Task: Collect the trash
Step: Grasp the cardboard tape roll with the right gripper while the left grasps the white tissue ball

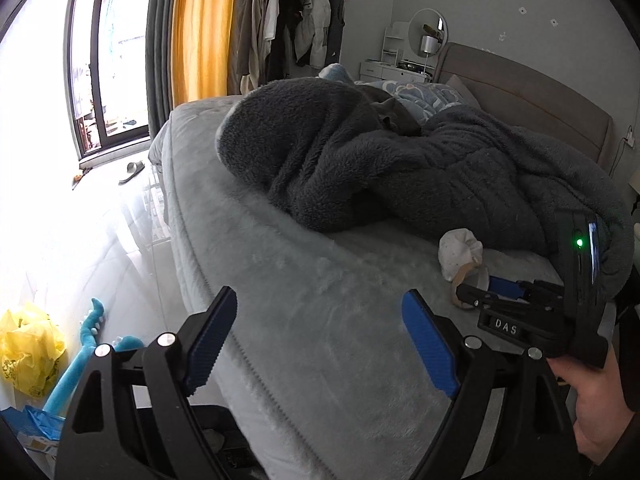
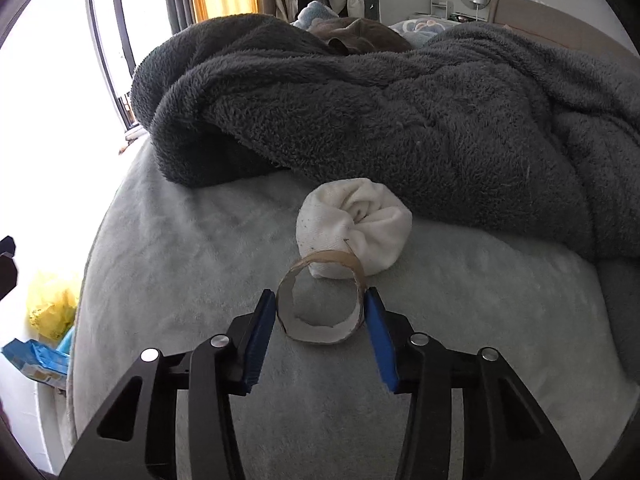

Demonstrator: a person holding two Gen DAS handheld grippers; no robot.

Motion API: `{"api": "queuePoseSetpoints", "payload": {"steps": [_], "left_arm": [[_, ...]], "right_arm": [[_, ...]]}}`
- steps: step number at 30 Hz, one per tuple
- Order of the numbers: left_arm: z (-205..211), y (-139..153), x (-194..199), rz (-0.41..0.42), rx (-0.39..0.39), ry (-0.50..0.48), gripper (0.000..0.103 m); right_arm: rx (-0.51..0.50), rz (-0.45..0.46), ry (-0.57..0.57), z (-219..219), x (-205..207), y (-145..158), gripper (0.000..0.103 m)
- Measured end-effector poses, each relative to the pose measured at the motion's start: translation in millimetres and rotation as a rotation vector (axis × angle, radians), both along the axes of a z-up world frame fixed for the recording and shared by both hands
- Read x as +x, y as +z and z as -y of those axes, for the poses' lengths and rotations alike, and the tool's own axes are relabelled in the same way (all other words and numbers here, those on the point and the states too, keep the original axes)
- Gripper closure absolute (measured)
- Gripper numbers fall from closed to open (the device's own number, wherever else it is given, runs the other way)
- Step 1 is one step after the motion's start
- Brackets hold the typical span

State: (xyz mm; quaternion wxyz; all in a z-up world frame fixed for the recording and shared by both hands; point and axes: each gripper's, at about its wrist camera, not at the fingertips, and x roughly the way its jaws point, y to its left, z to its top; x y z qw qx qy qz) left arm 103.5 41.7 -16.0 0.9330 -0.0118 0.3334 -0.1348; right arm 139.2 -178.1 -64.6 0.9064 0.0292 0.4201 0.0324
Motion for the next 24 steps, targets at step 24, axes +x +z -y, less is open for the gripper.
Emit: {"api": "queuePoseSetpoints", "payload": {"steps": [24], "left_arm": [[97.2,-14.2,26.0,0.011,-0.022,-0.158,0.014]], "right_arm": [[0.088,0.078,0.074,83.1,-33.9,30.6,0.057]]}}
